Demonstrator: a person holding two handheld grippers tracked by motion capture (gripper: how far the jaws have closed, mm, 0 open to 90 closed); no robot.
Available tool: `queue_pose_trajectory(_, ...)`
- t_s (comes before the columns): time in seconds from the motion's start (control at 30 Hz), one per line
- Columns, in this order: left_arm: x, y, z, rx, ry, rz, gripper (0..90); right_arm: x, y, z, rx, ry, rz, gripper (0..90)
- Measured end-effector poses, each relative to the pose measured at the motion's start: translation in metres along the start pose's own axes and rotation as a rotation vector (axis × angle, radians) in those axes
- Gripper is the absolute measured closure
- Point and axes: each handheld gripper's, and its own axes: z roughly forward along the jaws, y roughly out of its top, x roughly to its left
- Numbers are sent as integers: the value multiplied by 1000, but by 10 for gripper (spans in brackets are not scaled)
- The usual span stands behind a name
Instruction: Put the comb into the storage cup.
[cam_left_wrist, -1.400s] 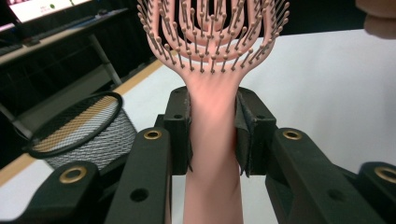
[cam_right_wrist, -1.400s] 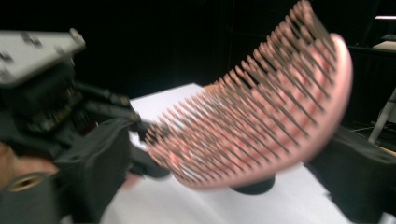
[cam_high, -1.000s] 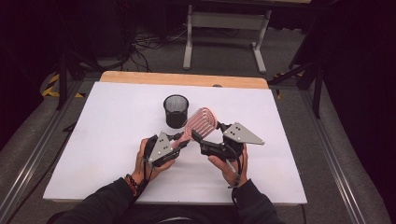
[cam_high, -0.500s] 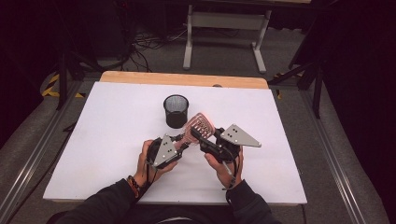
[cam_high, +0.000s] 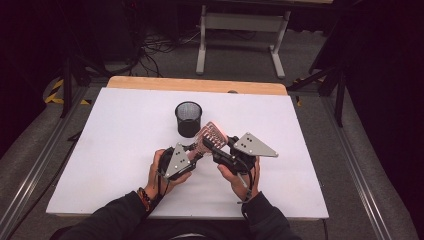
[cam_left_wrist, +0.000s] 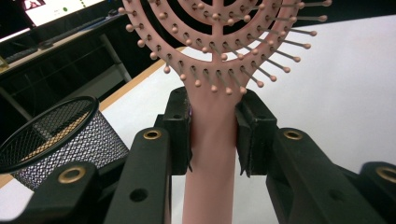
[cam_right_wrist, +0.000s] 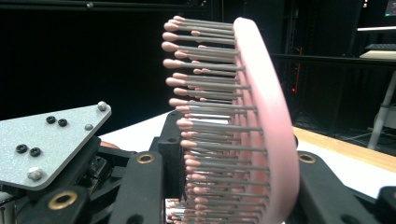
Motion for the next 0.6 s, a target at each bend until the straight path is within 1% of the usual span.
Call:
queue_pose_trajectory(0.07,0,0,0,-3,-9,4,685,0,1,-1,4,2,-15,628)
queue_pose_trajectory(0.17,0,1,0,-4,-14,7,682,-1,1,-2,4,4,-13,628)
queue_pose_trajectory(0.3,0,2,-1,-3,-26,13,673,-2,1,-4,6,-8,-24,629)
queue_pose_trajectory(0.33,0,2,-1,-4,-32,11,656,-3,1,-4,7,-8,-22,629)
queue_pose_trajectory(0.4,0,2,-2,-9,-29,10,649,-4,1,-5,5,-13,-25,629)
queue_pose_trajectory(0.43,0,2,-3,-10,-31,15,647,-4,0,-5,7,-14,-28,629)
queue_pose_trajectory(0.47,0,3,-5,-13,-31,34,638,-6,1,-5,5,-14,-24,629)
queue_pose_trajectory(0.53,1,4,-6,-14,-39,32,628,-6,1,-6,3,-12,-24,629)
queue_pose_trajectory(0.57,2,4,-8,-23,-50,26,613,-7,0,-7,9,-18,-36,629)
queue_pose_trajectory(0.6,2,4,-8,-23,-50,26,606,-7,0,-7,9,-18,-36,629)
